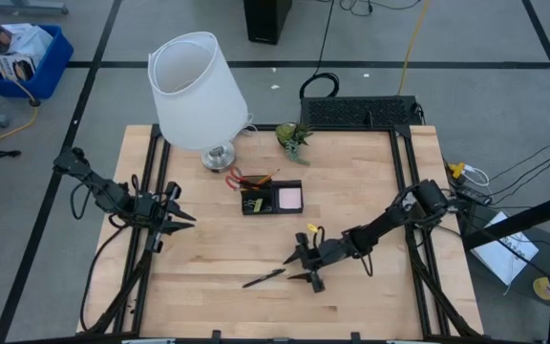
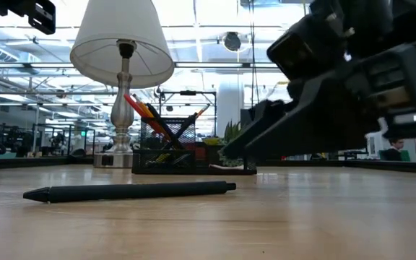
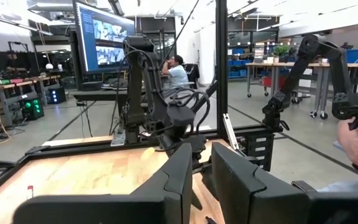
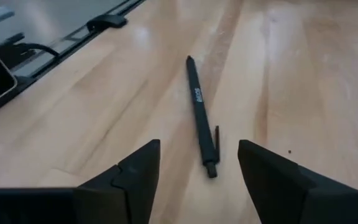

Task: Pick and place office supplies into organizer
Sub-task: Put the black pen into the black desk organizer

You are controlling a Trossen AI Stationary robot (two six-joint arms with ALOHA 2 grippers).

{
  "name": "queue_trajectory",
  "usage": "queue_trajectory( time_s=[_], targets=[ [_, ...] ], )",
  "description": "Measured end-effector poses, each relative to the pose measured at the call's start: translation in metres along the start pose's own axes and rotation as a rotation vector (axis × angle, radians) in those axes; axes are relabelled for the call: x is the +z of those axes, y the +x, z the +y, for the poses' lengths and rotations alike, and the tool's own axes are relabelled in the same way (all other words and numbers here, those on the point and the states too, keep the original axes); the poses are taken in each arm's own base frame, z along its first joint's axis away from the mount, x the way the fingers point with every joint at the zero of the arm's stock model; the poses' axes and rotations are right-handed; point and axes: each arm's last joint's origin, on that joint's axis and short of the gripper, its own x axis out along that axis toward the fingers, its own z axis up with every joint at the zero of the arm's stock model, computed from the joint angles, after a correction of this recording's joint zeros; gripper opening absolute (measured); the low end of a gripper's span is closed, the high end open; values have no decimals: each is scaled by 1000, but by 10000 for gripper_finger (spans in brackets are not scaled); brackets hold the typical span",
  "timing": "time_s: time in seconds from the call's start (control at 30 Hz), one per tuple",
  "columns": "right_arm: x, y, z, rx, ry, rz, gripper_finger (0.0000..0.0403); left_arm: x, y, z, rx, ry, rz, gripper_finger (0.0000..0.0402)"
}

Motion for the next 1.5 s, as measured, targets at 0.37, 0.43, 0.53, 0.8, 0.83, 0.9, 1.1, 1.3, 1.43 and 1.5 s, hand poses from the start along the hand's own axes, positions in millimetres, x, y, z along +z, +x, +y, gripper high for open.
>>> queue_trajectory(
  time_s=[0.37,0.43,0.53,0.8,0.83,0.9,1.1,1.3,1.43,1.5],
  targets=[
    [-12,35,-4,53,34,-6,208,0,0,0,0,0,0,67],
    [-14,44,-3,81,33,-1,208,0,0,0,0,0,0,67],
    [-18,51,-2,85,35,11,208,0,0,0,0,0,0,67],
    [-33,45,-4,78,65,70,205,0,0,0,0,0,0,67],
    [-36,43,-4,77,66,82,203,0,0,0,0,0,0,67],
    [-43,39,-4,71,66,108,195,0,0,0,0,0,0,67],
    [-52,33,-5,53,92,140,146,0,0,0,0,0,0,67],
    [-52,33,-5,48,92,141,75,0,0,0,0,0,0,67],
    [-52,32,-5,54,93,141,31,0,0,0,0,0,0,67],
    [-52,32,-5,63,94,142,26,0,0,0,0,0,0,67]
  ],
)
